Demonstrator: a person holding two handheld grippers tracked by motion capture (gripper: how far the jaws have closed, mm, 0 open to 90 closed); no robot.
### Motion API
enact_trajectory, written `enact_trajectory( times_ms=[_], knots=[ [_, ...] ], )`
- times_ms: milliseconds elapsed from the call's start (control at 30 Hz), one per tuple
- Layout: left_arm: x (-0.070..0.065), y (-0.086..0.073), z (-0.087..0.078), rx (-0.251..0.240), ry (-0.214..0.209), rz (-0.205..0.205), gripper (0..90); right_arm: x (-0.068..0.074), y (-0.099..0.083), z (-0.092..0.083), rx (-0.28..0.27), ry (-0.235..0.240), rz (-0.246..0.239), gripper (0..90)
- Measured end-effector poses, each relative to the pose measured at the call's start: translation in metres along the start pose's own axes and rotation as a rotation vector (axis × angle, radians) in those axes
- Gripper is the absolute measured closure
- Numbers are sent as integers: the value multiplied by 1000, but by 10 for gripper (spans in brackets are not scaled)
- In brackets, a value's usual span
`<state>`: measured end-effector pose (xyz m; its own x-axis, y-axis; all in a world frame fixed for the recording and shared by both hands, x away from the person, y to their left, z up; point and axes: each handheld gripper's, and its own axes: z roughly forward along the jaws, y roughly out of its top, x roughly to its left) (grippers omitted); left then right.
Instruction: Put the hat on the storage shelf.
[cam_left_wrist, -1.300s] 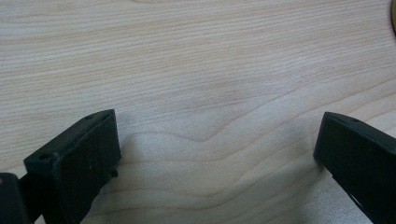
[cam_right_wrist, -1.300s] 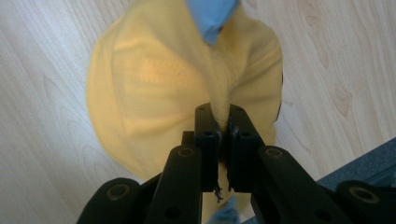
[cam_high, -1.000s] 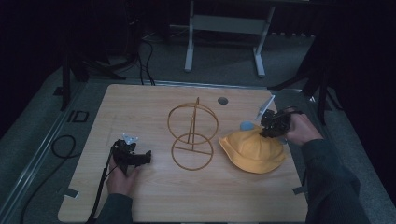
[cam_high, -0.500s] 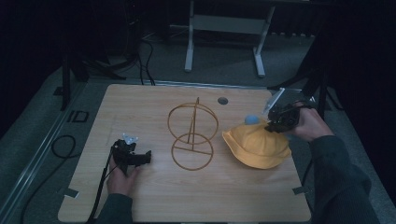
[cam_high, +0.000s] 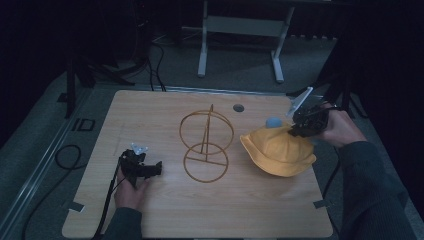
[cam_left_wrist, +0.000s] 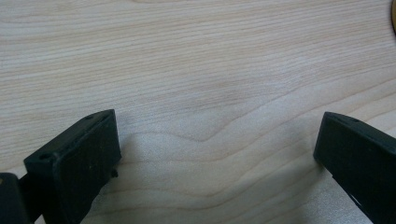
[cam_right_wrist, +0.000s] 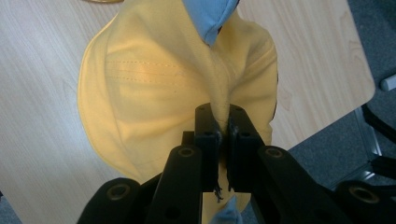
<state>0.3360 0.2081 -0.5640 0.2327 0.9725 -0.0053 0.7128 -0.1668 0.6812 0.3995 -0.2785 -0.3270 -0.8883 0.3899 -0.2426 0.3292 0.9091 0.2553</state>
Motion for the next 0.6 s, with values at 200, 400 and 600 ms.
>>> enact_trajectory(
  times_ms=[200, 400, 600],
  knots=[
    [0, 0, 0, -1, 1, 0, 4, -2, 0, -13, -32, -10, 4, 850],
    [0, 0, 0, 0, 1, 0, 4, -3, 3, -23, -50, -24, -4, 850],
    [0, 0, 0, 0, 1, 0, 4, -2, 5, -32, -74, -36, -11, 850]
  ],
)
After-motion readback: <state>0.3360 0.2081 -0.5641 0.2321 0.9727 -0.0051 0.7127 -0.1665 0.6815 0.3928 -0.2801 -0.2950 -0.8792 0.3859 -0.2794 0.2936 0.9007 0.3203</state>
